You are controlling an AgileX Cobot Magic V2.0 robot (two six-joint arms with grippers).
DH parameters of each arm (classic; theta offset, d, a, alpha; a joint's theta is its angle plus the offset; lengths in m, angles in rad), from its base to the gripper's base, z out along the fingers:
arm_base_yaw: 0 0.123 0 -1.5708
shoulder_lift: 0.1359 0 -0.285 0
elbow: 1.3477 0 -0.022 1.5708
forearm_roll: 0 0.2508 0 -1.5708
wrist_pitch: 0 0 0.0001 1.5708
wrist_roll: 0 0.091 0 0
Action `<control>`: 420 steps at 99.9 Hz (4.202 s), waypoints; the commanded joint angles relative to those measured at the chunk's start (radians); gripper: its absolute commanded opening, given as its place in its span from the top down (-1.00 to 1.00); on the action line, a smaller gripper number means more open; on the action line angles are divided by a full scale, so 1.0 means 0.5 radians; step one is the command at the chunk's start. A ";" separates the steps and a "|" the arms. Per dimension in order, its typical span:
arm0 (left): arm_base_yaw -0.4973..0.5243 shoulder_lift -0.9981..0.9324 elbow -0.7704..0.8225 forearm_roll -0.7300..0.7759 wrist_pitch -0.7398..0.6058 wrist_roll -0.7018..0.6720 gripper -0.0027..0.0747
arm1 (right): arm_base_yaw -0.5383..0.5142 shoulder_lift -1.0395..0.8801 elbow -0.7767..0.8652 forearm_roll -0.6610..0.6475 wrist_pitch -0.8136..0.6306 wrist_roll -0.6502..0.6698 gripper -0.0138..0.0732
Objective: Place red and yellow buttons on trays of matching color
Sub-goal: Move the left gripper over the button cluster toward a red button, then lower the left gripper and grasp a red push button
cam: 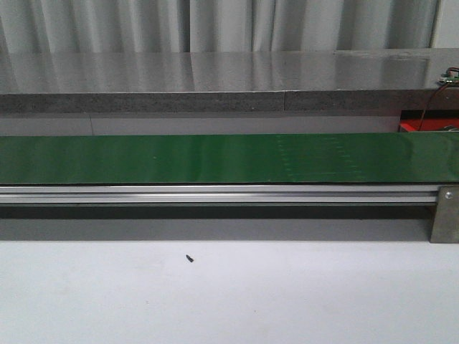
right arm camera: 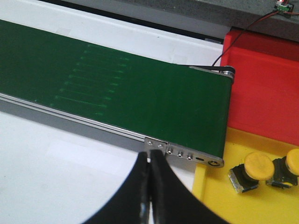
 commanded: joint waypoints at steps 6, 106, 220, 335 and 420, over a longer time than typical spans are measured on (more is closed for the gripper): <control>0.110 0.185 -0.160 0.057 -0.112 -0.021 -0.67 | 0.002 -0.006 -0.046 0.017 -0.115 -0.017 0.90; 0.190 1.207 -0.414 0.176 -0.408 -0.021 -0.67 | 0.002 -0.006 -0.046 0.017 -0.115 -0.017 0.90; 0.190 1.350 -0.454 0.218 -0.345 -0.021 -0.67 | 0.002 -0.006 -0.046 0.017 -0.117 -0.017 0.90; 0.190 1.399 -0.417 0.207 -0.329 -0.021 -0.67 | 0.002 -0.006 -0.046 0.017 -0.117 -0.017 0.90; 0.190 1.457 -0.413 0.177 -0.301 -0.021 0.51 | 0.002 -0.006 -0.046 0.017 -0.117 -0.017 0.90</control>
